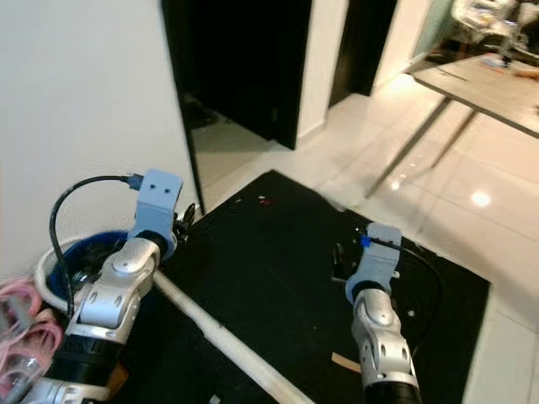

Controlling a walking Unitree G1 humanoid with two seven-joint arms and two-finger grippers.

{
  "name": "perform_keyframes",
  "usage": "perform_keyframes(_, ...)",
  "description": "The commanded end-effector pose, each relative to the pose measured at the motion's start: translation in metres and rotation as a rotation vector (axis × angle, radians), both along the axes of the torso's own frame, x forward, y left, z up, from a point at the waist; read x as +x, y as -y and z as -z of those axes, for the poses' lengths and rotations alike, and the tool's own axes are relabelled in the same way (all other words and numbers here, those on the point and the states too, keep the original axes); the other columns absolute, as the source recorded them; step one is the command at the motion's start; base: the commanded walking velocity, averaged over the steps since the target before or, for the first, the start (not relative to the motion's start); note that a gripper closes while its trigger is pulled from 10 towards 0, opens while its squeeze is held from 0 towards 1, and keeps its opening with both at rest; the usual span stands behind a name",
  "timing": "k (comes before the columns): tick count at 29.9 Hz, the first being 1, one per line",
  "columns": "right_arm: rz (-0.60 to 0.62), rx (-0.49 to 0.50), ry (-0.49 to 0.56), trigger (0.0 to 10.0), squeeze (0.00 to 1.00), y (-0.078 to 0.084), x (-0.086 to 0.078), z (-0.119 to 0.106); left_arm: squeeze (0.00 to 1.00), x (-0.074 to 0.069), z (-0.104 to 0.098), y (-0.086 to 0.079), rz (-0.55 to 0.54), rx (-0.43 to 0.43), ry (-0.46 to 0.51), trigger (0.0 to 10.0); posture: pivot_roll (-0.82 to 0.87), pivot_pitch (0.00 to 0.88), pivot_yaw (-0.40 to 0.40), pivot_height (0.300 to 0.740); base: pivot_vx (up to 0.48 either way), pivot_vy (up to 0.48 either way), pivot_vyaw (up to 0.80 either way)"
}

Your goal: Picking trash to rubbish bin

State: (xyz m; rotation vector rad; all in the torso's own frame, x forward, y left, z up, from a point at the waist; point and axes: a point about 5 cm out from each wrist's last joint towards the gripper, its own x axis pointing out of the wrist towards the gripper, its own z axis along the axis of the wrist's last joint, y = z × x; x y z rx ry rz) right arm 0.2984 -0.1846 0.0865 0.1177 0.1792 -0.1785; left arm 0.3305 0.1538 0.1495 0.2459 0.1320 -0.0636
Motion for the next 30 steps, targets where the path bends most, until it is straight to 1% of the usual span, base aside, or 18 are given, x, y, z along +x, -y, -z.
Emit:
perform_keyframes(1,0.005,0.002,-0.015,10.0,0.0,0.0009,-0.0017,0.0022,0.0,-0.0012,0.0024,0.0014,0.005,-0.008,-0.012,10.0,-0.04,0.039,-0.019,0.74,0.0,0.0,-0.8)
perform_keyframes(14,0.01,0.003,-0.024,10.0,0.0,0.0012,-0.0019,0.0029,0.0,-0.0021,0.0023,0.0027,0.02,-0.011,-0.009,10.0,-0.04,0.049,-0.021,0.74,0.0,0.0,-0.8)
perform_keyframes(17,0.018,0.002,-0.026,10.0,0.0,0.0031,-0.0025,0.003,0.0,-0.0029,0.0024,0.0066,0.046,-0.037,-0.001,10.0,-0.04,0.051,-0.021,0.74,0.0,0.0,-0.8)
perform_keyframes(18,0.021,0.0,-0.026,10.0,0.0,0.004,-0.0027,0.0027,0.0,-0.0039,0.0035,0.009,0.06,-0.072,-0.013,10.0,-0.04,0.051,-0.021,0.74,0.0,0.0,-0.8)
perform_keyframes(20,0.026,-0.002,-0.027,10.0,0.0,0.0056,-0.0032,0.0028,0.0,-0.0052,0.0046,0.0101,0.072,-0.096,-0.014,10.0,-0.05,0.058,-0.019,0.74,0.0,0.0,-0.8)
perform_keyframes(24,0.029,-0.003,-0.028,10.0,0.0,0.0066,-0.0042,0.0027,0.0,-0.0055,0.0039,0.0093,0.072,-0.09,-0.006,10.0,-0.04,0.061,-0.019,0.74,0.0,0.0,-0.8)
perform_keyframes(25,0.028,-0.005,-0.031,10.0,0.0,0.0064,-0.0052,0.0037,0.0,-0.0053,0.0019,0.0082,0.064,-0.09,0.01,10.0,-0.04,0.061,-0.019,0.74,0.0,0.0,-0.8)
perform_keyframes(30,0.033,-0.005,-0.037,10.0,0.0,0.007,-0.007,0.0047,0.0,-0.0058,0.0029,0.0081,0.083,-0.066,-0.004,10.0,-0.04,0.066,-0.02,0.74,0.0,0.0,-0.8)
